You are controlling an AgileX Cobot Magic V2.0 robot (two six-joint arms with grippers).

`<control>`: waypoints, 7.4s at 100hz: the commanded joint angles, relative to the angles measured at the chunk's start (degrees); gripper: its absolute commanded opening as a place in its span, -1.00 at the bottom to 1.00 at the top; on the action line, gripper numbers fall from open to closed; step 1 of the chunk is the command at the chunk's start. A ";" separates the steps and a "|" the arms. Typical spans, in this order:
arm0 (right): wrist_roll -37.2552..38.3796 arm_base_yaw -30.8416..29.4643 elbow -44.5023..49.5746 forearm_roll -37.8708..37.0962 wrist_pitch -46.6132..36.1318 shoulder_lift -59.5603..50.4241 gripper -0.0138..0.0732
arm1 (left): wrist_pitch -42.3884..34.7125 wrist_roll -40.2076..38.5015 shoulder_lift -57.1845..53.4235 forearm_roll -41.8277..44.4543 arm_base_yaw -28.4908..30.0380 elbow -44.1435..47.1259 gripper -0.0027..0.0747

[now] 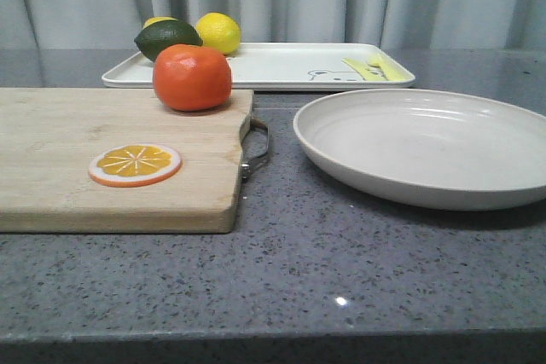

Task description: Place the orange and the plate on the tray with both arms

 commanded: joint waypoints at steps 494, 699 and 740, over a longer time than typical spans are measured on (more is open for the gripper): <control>0.07 -0.28 -30.97 0.16 -2.23 42.71 -0.82 | 44.10 2.38 103.87 -11.32 -40.46 -99.43 -0.26; 0.07 3.09 -37.79 0.16 10.70 46.36 -0.78 | 38.17 4.87 79.46 -12.32 -43.57 -79.42 -0.94; 0.00 8.79 -51.00 3.32 29.64 58.66 0.19 | 32.94 3.80 60.15 -12.43 -40.73 -58.25 -0.94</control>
